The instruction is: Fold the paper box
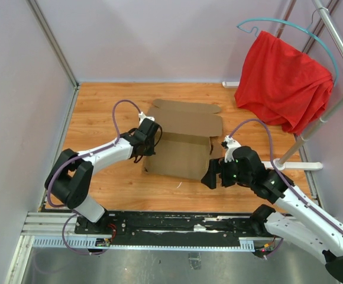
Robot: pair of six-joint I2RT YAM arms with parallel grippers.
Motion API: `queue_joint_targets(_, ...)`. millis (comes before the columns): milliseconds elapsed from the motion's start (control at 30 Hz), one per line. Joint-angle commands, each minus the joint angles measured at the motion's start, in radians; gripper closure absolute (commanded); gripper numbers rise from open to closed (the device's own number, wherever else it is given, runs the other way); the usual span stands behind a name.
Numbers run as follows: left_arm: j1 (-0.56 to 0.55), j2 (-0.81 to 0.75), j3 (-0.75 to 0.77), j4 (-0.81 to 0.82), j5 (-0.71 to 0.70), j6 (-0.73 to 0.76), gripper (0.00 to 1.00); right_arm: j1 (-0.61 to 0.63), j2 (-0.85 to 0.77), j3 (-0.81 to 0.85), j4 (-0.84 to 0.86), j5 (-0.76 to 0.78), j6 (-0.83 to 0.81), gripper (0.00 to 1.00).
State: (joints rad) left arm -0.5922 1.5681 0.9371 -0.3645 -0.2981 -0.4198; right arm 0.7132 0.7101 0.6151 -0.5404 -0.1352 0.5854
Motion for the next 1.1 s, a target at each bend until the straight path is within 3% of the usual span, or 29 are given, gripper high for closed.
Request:
queue_joint_targets(0, 0.002, 0.007, -0.073, 0.001, 0.037, -0.092, 1.0, 0.038, 0.039, 0.093, 0.013, -0.063, -0.117, 0.17)
queue_joint_targets(67, 0.001, -0.023, -0.098, -0.003, 0.046, -0.113, 1.0, 0.064, 0.071, 0.101, 0.04, -0.112, -0.133, 0.3)
queue_joint_targets(233, 0.0, -0.068, -0.107, -0.06, 0.082, -0.143, 1.0, 0.152, 0.215, 0.103, 0.122, -0.152, -0.128, 0.75)
queue_joint_targets(300, 0.0, -0.073, -0.095, -0.097, 0.087, -0.159, 1.0, 0.205, 0.29, 0.113, 0.166, -0.161, -0.123, 0.84)
queue_joint_targets(567, -0.006, -0.098, -0.099, -0.122, 0.091, -0.146, 1.0, 0.276, 0.573, 0.187, 0.28, -0.126, -0.103, 0.92)
queue_joint_targets(1067, -0.104, -0.008, -0.052, -0.191, 0.058, -0.165, 1.0, 0.235, 0.857, 0.334, 0.331, -0.031, -0.091, 0.95)
